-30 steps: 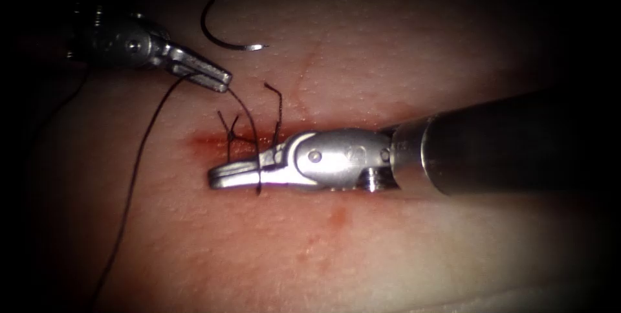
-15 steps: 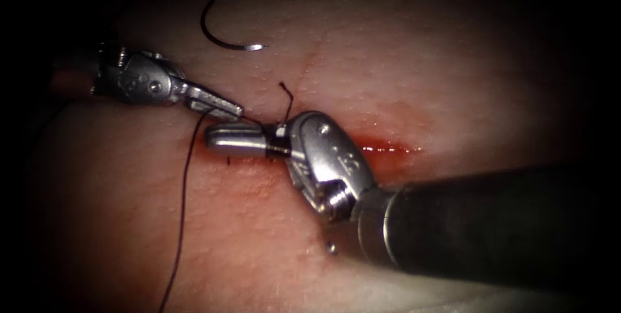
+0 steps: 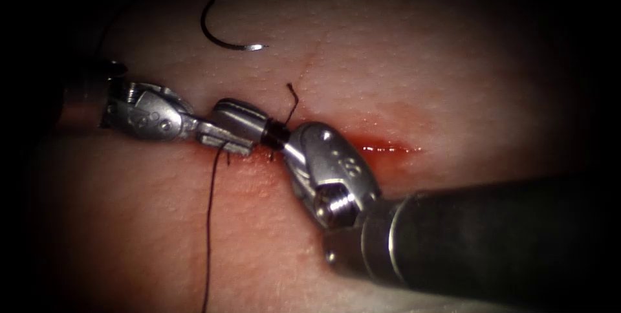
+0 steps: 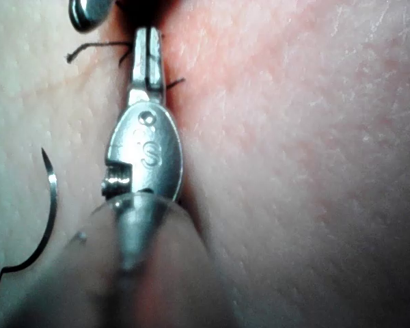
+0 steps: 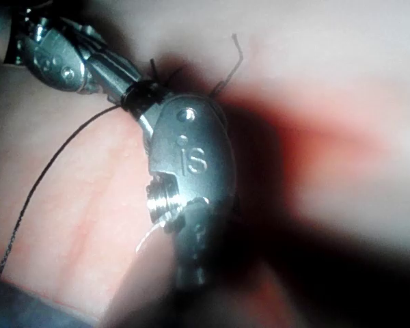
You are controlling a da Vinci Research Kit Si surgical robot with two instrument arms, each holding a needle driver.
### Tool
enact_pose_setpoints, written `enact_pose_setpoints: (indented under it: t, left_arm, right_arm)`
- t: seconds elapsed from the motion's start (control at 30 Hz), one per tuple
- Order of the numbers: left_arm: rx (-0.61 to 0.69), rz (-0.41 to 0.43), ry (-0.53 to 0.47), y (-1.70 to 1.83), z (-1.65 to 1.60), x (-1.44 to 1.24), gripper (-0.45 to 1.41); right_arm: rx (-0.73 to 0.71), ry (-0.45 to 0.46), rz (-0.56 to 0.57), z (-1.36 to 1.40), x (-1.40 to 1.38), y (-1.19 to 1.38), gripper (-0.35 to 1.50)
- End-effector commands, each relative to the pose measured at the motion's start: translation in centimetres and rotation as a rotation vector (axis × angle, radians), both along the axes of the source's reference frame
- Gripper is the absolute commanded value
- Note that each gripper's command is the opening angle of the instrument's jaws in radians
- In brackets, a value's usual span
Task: Wound Closure
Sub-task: With the right hand, grab the short suture tail.
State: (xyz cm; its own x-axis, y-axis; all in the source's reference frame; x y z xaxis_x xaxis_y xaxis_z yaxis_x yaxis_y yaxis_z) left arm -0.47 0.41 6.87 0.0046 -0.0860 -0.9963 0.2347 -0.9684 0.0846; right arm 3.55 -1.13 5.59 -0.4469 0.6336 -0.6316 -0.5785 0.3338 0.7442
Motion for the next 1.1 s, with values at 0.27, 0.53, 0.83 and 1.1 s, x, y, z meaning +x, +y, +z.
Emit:
enact_pose_setpoints:
  t: [0.27, 0.53, 0.83, 1.1]
  left_arm:
    - [0.004, -0.032, 0.026, -0.03, 0.0, -0.2, -0.45]
    - [-0.009, -0.042, 0.034, -0.08, -0.05, -0.28, -0.45]
    - [-0.016, -0.055, 0.043, -0.06, -0.02, -0.4, -0.45]
    - [-0.013, -0.06, 0.036, 0.13, 0.02, -0.5, -0.45]
  right_arm:
    - [0.112, -0.156, 0.07, 0.19, -0.08, -0.19, 0.46]
    - [0.183, -0.218, 0.122, 0.25, -0.08, -0.15, 0.91]
    - [0.289, -0.258, 0.189, 0.51, -0.14, -0.11, 0.93]
    - [0.325, -0.246, 0.221, 0.74, -0.24, -0.02, 0.83]
